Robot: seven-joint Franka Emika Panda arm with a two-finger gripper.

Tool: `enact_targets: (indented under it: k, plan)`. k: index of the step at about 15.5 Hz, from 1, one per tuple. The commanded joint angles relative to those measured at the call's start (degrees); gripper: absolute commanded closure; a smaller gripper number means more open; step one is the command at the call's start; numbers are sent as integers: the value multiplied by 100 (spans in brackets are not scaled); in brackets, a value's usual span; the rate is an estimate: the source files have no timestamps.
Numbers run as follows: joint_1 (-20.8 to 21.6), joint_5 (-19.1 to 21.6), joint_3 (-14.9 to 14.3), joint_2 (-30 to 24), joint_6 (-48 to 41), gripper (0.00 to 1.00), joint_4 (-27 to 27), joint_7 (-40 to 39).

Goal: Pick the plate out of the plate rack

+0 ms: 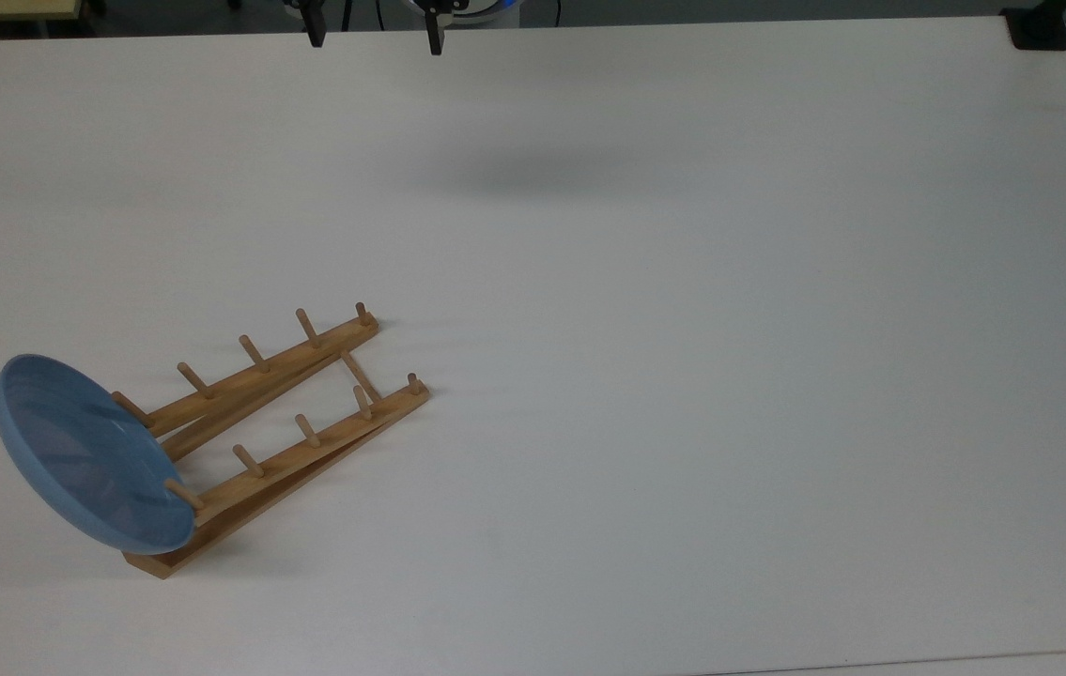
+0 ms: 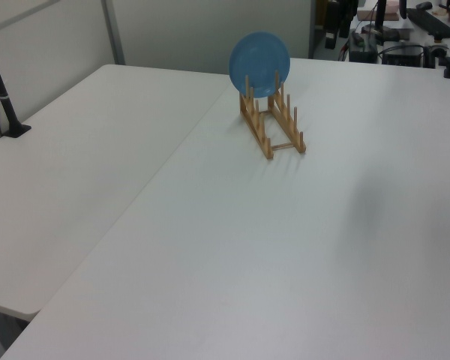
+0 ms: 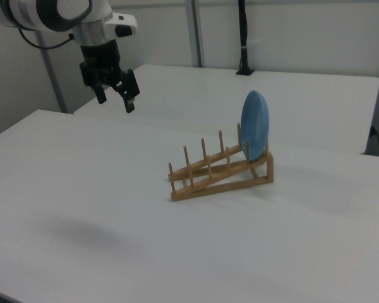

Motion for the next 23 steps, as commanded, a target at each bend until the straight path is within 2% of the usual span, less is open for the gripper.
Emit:
enact_targets:
  k: [1,6,9,10,15,20,23]
  plan:
    - [-25,120,-68,4,85,0,-41,-832]
    - [-192,6,-76,22,85,0,-32,-1581]
    - [-359,-283,-76,74,216,0,-23,-1758]
    - [-377,-432,-76,135,582,0,-32,-1767]
    - [-658,-469,-173,838,2718,0,-41,-1679]
    - [-764,-425,-226,1410,4081,0,-85,-759]
    - [-816,-451,-226,1708,4443,0,-50,-309]
